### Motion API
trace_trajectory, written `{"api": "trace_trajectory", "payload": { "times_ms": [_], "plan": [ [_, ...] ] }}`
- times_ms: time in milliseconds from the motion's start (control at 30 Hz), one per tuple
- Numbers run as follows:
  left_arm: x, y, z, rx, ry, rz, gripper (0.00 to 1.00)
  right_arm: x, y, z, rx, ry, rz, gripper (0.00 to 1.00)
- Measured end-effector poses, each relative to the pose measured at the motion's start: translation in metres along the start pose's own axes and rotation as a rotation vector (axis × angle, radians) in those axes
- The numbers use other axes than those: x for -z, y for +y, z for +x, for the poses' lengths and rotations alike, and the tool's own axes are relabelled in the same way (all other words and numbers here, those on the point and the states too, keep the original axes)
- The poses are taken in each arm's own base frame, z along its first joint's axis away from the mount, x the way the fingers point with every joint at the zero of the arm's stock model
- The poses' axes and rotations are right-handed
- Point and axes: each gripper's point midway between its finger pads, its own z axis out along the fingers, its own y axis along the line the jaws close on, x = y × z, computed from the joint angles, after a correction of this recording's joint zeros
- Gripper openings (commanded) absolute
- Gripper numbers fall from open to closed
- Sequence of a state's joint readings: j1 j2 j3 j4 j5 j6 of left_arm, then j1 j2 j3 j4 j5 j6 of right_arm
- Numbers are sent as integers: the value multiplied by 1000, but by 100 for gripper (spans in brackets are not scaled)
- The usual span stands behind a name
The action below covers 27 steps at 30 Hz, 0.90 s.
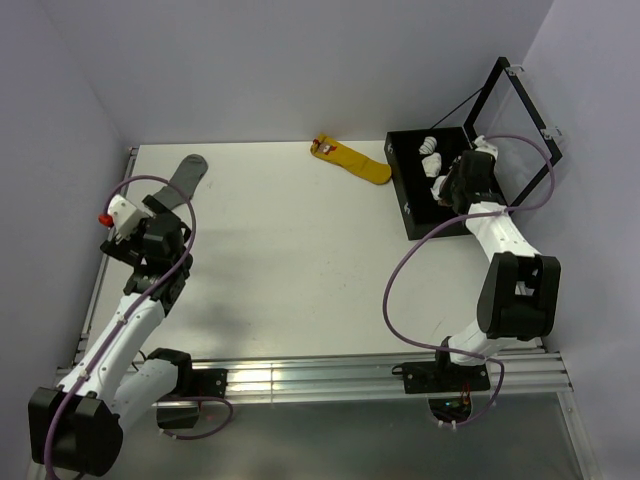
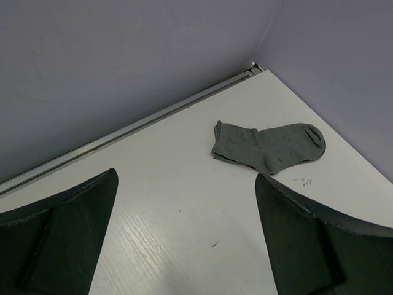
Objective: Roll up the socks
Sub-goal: Place the sock in the storage box.
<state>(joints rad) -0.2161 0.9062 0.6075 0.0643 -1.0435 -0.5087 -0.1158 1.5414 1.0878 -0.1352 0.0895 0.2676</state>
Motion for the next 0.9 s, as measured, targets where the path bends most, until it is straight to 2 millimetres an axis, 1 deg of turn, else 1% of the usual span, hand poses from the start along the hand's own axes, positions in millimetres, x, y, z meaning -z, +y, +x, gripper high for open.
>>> {"api": "trace_trajectory", "payload": {
  "times_ms": [133,233,333,533,733,900],
  "plan": [
    [0,-2,1,2,3,7,99,-1,-1,-5,5,-23,6,0],
    [-1,-3,2,0,7,13,99,-5,-5,-5,17,-34,24,0],
    [-1,-4,2,2,6,18,100,-11,-10,4,27,-21,41,0],
    [-1,-7,2,3,5,30,100,-34,-21,33,38,54,81,0],
    [0,-7,3,-1,11,43,99,-46,-32,56,44,119,117,0],
    [1,-8,3,3,14,54,99,-47,-36,60,39,135,130,0]
  ]
}}
